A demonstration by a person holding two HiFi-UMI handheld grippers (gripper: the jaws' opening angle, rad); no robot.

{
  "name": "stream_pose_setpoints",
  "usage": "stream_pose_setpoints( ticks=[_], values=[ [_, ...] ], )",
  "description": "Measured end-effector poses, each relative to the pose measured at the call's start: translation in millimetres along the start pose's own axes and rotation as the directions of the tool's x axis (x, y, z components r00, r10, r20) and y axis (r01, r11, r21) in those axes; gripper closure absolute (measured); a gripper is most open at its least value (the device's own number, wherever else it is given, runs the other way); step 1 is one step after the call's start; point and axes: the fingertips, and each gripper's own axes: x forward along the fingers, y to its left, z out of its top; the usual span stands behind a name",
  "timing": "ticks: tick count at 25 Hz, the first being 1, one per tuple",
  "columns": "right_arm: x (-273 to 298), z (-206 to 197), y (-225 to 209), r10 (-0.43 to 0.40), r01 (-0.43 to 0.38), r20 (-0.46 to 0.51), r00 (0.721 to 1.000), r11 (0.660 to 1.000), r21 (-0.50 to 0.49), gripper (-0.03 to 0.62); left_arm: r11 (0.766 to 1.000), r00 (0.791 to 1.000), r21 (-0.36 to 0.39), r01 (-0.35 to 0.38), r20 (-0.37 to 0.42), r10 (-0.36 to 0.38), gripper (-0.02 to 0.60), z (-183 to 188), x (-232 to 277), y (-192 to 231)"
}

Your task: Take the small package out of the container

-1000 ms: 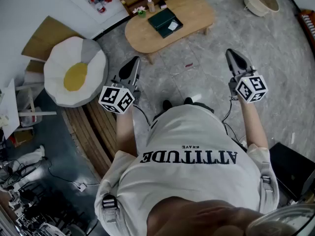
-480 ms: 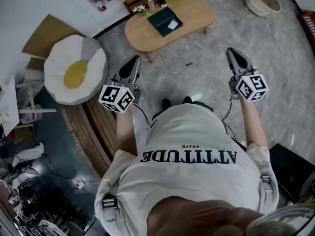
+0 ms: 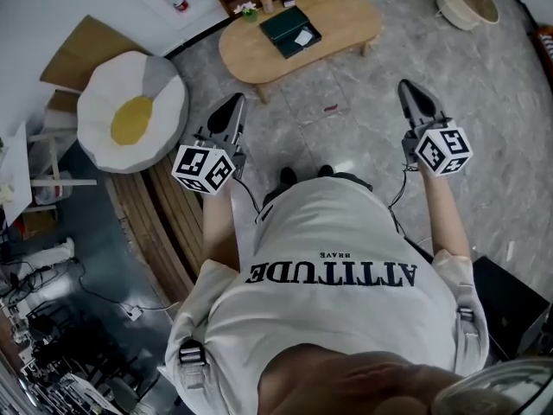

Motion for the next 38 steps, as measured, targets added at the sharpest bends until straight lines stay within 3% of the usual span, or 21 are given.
stream_pose_setpoints(
  ticks=[16, 26, 38],
  values=[
    [-9, -13, -40, 0.061, -0.060, -0.025, 0.998, 0.998, 0.017, 0.572, 0.998, 0.998, 0.000, -0.066, 0.016, 0.066, 0.558, -11, 19, -38],
    [5, -21, -45, 0.082, -0.081, -0.049, 0.995, 0.997, 0.018, 0.572, 0.997, 0.997, -0.014, -0.077, 0.016, 0.077, 0.558, -18, 29, -34],
    [75, -22, -49, 0.070, -0.070, -0.089, 0.994, 0.998, 0.005, 0.572, 0.998, 0.998, -0.017, -0.054, 0.027, 0.054, 0.558, -7, 73, 36]
  ],
)
